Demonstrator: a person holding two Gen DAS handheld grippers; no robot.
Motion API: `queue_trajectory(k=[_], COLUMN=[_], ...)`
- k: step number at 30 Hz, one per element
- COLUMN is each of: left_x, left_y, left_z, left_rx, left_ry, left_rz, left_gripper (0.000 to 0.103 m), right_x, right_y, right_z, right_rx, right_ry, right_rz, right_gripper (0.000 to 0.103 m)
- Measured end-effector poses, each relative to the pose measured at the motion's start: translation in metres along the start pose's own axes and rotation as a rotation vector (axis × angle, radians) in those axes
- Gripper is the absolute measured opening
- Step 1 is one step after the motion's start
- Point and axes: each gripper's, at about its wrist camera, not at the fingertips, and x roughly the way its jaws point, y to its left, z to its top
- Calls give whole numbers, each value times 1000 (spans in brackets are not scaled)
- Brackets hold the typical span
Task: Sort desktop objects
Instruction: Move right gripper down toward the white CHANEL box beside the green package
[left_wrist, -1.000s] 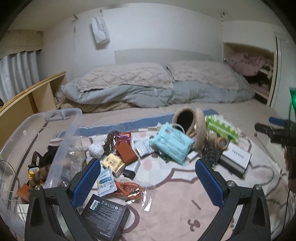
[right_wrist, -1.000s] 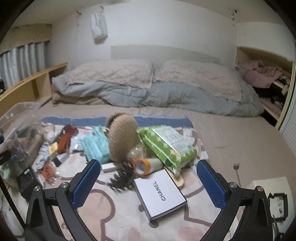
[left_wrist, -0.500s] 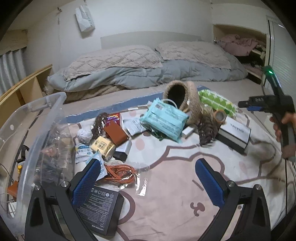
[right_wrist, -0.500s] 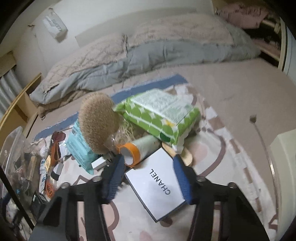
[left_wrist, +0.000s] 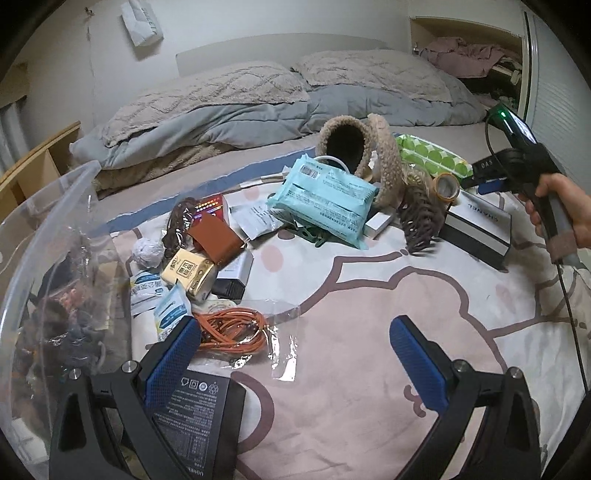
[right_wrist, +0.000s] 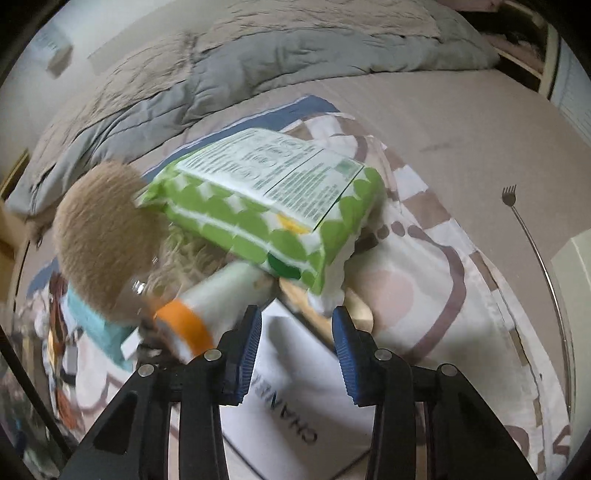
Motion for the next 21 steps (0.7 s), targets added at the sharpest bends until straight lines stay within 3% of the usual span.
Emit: queue_trajectory(k=[8,16,21], left_x=[18,39,51], left_y=[6,25,26], left_z=[-11,-15,-22], left_rx=[61,31,53], left_ry=[55,188,244], left_rz=[14,50,122], left_gripper=[103,103,103], right_x=[32,25,20], right_y=[5,2,0], right_z=[12,2,-10], right_rx=[55,12,-22], right_ry=[65,90,128], right_rz=[-10,-11,13], right_gripper=[40,40,40])
